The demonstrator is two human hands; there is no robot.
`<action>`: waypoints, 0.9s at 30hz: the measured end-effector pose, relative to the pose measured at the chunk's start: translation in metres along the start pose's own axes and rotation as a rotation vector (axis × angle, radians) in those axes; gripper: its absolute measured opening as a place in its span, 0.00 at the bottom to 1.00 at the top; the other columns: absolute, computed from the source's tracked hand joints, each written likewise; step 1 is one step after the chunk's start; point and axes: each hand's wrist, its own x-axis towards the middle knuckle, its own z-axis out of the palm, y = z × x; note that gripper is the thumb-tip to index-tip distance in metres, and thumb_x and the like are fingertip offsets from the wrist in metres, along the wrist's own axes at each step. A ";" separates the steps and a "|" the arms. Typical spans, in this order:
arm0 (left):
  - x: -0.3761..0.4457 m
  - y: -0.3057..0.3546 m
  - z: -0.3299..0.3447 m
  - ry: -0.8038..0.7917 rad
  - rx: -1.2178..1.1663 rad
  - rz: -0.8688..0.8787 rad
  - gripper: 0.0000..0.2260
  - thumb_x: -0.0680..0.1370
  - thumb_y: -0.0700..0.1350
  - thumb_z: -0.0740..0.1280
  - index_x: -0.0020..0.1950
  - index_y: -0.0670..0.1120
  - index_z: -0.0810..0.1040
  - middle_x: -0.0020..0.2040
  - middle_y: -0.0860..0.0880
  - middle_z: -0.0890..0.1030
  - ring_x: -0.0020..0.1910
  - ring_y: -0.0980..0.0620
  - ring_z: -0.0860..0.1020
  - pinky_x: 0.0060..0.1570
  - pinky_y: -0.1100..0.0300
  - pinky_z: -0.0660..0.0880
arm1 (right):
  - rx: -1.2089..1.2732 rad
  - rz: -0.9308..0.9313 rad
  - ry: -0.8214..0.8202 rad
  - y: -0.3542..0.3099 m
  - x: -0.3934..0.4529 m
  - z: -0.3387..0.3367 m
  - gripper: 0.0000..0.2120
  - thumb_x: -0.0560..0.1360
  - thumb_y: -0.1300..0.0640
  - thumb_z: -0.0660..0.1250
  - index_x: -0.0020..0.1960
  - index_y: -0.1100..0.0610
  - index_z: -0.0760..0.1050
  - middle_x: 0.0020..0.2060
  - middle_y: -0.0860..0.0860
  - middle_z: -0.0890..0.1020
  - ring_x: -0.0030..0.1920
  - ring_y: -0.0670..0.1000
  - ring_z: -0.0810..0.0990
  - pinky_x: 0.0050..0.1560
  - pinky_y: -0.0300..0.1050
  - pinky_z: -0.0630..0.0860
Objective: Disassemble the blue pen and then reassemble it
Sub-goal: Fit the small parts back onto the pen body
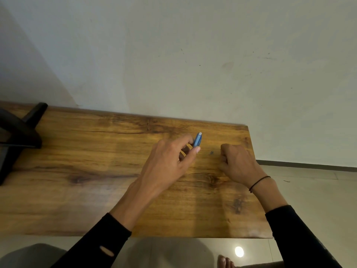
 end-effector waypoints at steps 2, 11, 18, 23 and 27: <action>0.000 0.000 0.000 0.003 0.008 0.008 0.05 0.85 0.53 0.71 0.51 0.54 0.80 0.40 0.60 0.84 0.32 0.64 0.84 0.32 0.75 0.74 | 0.147 -0.034 0.093 0.002 0.002 -0.007 0.05 0.73 0.67 0.69 0.45 0.58 0.77 0.37 0.53 0.82 0.38 0.57 0.81 0.41 0.55 0.81; 0.002 -0.002 0.004 -0.008 0.100 0.016 0.06 0.85 0.54 0.69 0.56 0.53 0.80 0.43 0.57 0.87 0.35 0.59 0.86 0.34 0.61 0.82 | 1.221 -0.164 0.344 -0.031 -0.001 -0.044 0.04 0.75 0.64 0.78 0.48 0.60 0.85 0.41 0.60 0.88 0.42 0.60 0.89 0.43 0.47 0.86; 0.002 0.000 0.006 -0.014 0.204 0.069 0.08 0.85 0.54 0.67 0.59 0.52 0.81 0.45 0.53 0.88 0.36 0.53 0.85 0.35 0.52 0.83 | 1.185 -0.289 0.311 -0.043 -0.005 -0.046 0.08 0.73 0.60 0.79 0.48 0.64 0.83 0.43 0.58 0.88 0.43 0.61 0.87 0.43 0.48 0.86; 0.002 0.003 0.006 -0.034 0.235 0.089 0.08 0.85 0.53 0.68 0.60 0.51 0.81 0.46 0.51 0.88 0.39 0.49 0.86 0.37 0.48 0.84 | 1.147 -0.311 0.288 -0.041 -0.005 -0.046 0.05 0.74 0.65 0.78 0.48 0.64 0.83 0.43 0.59 0.87 0.41 0.55 0.87 0.44 0.48 0.86; 0.001 0.002 0.006 -0.052 0.287 0.096 0.08 0.86 0.53 0.67 0.60 0.51 0.80 0.46 0.52 0.87 0.39 0.49 0.85 0.37 0.48 0.82 | 1.119 -0.313 0.276 -0.041 -0.005 -0.046 0.05 0.74 0.65 0.78 0.47 0.64 0.83 0.41 0.59 0.86 0.41 0.54 0.86 0.44 0.44 0.84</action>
